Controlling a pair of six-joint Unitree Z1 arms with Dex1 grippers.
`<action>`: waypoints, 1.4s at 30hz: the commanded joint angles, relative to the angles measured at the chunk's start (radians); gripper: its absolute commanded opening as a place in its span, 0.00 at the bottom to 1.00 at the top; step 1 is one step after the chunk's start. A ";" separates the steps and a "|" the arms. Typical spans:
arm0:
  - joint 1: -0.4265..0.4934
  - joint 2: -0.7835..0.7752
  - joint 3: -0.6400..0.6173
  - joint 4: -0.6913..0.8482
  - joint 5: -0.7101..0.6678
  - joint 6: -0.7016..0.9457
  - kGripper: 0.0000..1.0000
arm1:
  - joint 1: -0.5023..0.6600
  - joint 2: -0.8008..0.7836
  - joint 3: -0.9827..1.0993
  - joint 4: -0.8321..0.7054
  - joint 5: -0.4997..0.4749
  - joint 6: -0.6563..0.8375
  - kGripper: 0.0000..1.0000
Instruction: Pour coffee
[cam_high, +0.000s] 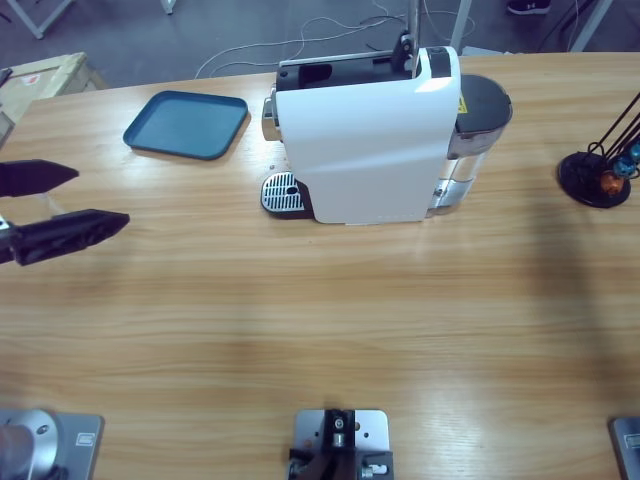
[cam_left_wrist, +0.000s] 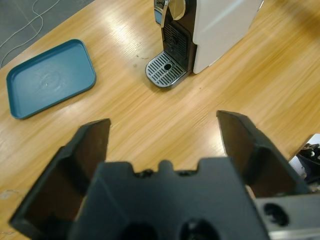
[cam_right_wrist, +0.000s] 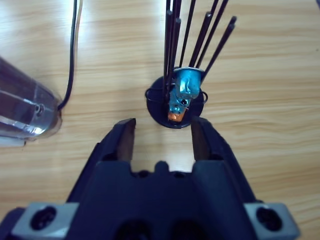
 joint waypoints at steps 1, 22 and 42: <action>-0.009 0.008 0.001 -0.014 0.000 -0.013 0.99 | -0.081 0.111 0.075 -0.131 0.051 0.014 0.43; -0.039 0.060 -0.023 -0.045 -0.003 -0.021 0.99 | -0.138 0.175 0.069 -0.203 0.058 -0.005 0.06; -0.039 0.063 -0.015 -0.051 -0.004 -0.036 0.99 | -0.141 0.203 0.043 -0.195 0.041 0.015 0.69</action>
